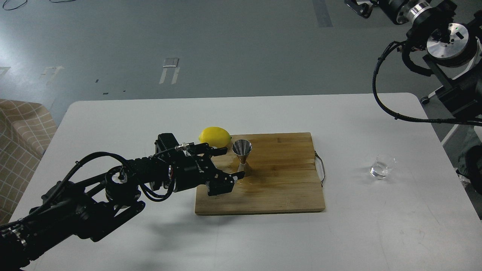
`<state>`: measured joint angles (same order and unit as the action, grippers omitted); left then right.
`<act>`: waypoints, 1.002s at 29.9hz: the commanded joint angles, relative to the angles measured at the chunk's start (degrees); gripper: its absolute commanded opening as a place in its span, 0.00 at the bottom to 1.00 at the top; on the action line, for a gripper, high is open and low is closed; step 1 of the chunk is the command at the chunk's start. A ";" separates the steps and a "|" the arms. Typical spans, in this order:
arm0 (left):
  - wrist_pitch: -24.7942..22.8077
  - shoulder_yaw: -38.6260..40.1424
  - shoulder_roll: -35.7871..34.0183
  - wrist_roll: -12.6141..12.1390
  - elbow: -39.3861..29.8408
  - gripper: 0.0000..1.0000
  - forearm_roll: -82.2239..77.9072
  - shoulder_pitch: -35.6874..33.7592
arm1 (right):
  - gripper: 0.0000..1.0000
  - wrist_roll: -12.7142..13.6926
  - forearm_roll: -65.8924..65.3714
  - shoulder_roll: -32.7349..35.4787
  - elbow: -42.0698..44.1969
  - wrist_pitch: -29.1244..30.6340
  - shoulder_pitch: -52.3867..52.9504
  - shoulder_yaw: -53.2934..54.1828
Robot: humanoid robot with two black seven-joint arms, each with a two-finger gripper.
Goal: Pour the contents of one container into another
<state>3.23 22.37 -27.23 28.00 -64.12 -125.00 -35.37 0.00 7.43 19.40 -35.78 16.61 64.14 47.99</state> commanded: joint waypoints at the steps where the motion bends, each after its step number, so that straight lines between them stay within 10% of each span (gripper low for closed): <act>1: 0.98 -0.05 -3.87 0.00 -0.30 0.98 0.00 1.44 | 1.00 0.09 0.13 0.81 -0.26 0.00 -0.25 0.00; 19: 8.02 0.47 -18.20 0.00 0.40 0.98 26.18 4.96 | 1.00 0.79 1.36 16.88 -8.42 -0.17 -8.75 6.13; 30: 9.16 6.97 -12.59 0.00 0.58 0.98 37.28 4.35 | 1.00 1.23 12.52 26.65 -12.03 -1.31 -28.52 21.06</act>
<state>12.26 27.86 -42.50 27.99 -63.53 -88.83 -30.73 1.05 18.37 44.83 -47.49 15.48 41.58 63.60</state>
